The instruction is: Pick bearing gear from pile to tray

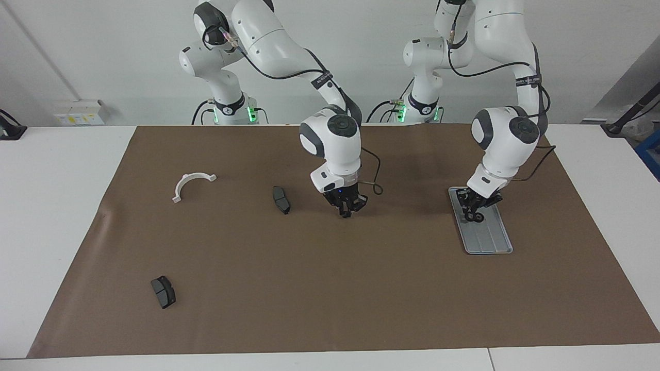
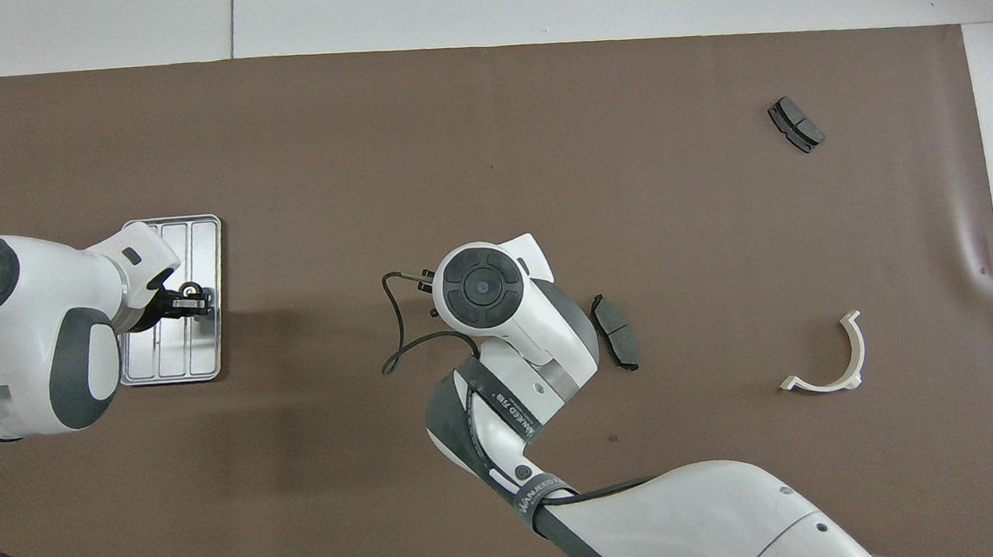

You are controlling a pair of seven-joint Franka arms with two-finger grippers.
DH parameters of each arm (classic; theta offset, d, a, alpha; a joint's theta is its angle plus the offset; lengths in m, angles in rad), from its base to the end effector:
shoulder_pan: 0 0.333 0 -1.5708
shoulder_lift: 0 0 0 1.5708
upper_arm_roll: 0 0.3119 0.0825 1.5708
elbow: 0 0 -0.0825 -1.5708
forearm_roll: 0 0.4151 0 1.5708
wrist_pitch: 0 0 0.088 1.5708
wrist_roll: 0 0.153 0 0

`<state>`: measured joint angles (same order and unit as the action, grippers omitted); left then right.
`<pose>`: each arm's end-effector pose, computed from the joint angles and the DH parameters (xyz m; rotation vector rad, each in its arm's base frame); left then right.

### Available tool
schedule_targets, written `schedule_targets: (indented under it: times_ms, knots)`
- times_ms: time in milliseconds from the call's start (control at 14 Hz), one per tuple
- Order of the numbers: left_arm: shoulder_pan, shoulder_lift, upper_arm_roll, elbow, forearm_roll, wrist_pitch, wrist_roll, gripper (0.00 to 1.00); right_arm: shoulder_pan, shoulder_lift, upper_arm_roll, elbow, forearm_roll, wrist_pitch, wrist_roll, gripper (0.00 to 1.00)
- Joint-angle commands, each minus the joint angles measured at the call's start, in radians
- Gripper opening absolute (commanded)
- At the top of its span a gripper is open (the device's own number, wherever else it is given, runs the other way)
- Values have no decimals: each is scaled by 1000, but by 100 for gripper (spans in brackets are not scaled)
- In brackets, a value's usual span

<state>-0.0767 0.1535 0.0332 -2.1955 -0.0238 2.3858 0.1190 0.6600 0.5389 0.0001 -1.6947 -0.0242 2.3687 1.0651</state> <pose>0.5758 -0.0258 0.2464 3.1225 -0.2283 0.0584 0.5668 0.4386 0.2282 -2.9894 0.5886 -0.1549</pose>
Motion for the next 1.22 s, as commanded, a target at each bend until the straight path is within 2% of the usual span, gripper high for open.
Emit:
schedule_targets:
  times_ms: [0, 72, 143, 215, 358, 501, 716, 931, 1003, 1146]
  knots:
    - [-18, -38, 10, -55, -13, 27, 8, 50, 1, -19, -2, -31, -11, 20, 21, 100]
    - [-17, -37, 10, -53, -13, 27, 8, 73, 1, -19, -6, -26, -13, 11, 21, 100]
    - [-17, -37, 10, -47, -13, 27, 10, 88, 1, -23, -12, -23, -23, 9, 21, 100]
    - [-17, -32, 10, -35, -13, 27, 10, 91, -11, -43, -17, -23, -52, 7, 19, 100]
    - [-20, -16, 4, 31, -13, 9, -7, 91, -87, -115, -23, -29, -106, -18, -17, 100]
    - [-70, 0, 4, 69, -13, 0, -114, 91, -157, -172, -25, -28, -109, -86, -171, 100]
    - [-196, 6, 4, 88, -13, 7, -342, 90, -270, -249, -23, -22, -108, -158, -347, 100]
    - [-332, 6, 5, 108, -11, -2, -491, 87, -342, -310, -25, -11, -106, -236, -486, 100]
    - [-378, 9, 7, 126, -11, -5, -542, 86, -368, -338, -23, -11, -100, -258, -517, 100]
    - [-457, 72, 7, 221, -10, -55, -642, 80, -405, -393, -23, -10, -91, -313, -580, 100]
